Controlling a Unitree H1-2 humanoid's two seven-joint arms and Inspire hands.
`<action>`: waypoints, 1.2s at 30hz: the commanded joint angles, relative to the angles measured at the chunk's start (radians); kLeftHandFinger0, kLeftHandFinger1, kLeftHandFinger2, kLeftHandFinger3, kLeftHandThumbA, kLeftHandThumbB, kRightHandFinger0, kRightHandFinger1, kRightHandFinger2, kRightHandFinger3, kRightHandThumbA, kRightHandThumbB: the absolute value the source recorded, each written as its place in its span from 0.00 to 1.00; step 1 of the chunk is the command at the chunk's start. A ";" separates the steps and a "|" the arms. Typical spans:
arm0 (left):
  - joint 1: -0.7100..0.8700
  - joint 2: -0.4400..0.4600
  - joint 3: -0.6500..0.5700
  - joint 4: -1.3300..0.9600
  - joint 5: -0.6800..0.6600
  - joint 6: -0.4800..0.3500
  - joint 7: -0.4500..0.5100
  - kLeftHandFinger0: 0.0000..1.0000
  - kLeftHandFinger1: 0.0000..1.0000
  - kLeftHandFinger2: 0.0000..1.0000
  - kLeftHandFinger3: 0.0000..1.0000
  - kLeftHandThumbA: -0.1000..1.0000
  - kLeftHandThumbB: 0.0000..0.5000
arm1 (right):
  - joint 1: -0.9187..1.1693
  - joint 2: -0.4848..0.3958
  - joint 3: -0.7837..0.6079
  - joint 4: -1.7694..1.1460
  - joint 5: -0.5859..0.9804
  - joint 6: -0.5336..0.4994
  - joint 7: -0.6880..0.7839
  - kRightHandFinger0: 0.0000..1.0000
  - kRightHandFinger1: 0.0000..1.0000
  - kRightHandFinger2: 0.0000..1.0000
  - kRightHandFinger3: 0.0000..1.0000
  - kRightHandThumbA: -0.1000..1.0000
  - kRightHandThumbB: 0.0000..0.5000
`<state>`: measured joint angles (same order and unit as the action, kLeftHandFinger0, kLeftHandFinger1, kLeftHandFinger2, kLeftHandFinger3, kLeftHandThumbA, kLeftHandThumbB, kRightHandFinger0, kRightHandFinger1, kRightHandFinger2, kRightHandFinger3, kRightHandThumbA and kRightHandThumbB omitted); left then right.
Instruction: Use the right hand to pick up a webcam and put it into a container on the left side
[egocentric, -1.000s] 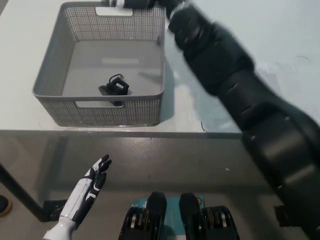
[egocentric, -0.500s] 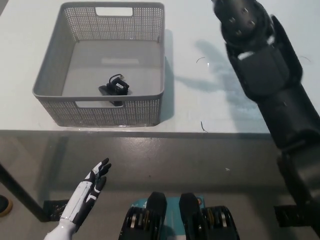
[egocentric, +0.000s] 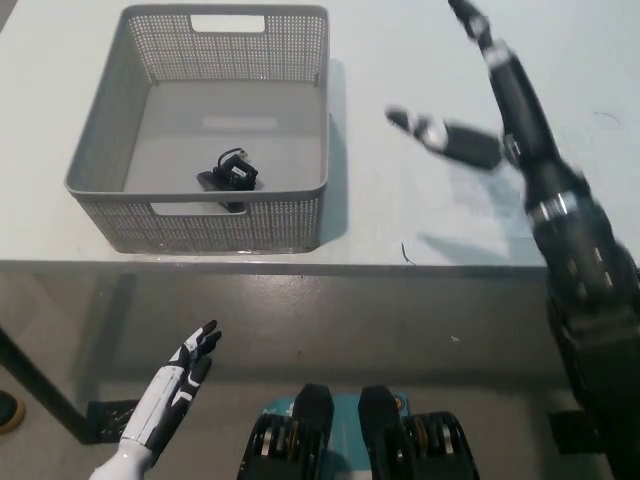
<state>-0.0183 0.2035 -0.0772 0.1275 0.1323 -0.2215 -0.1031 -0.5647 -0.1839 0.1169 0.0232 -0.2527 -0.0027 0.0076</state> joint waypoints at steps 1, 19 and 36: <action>-0.066 0.022 0.023 -0.031 -0.036 -0.038 -0.012 1.00 1.00 1.00 1.00 1.00 0.24 | 0.261 -0.134 -0.041 -0.767 0.256 0.091 0.116 1.00 1.00 1.00 1.00 1.00 0.67; -0.100 0.019 0.048 -0.024 -0.059 -0.069 -0.008 1.00 1.00 1.00 1.00 1.00 0.23 | 0.627 -0.048 0.010 -0.320 0.272 -0.218 0.089 1.00 1.00 1.00 1.00 1.00 0.58; -0.060 -0.003 0.050 -0.023 -0.048 -0.081 0.014 1.00 1.00 1.00 1.00 1.00 0.26 | 0.557 0.033 -0.022 0.082 0.333 -0.308 0.139 1.00 1.00 1.00 1.00 1.00 0.44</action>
<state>-0.0806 0.2031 -0.0368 0.1285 0.0901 -0.2519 -0.1026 0.0145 -0.1570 0.1126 0.1049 0.0323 -0.2385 0.1204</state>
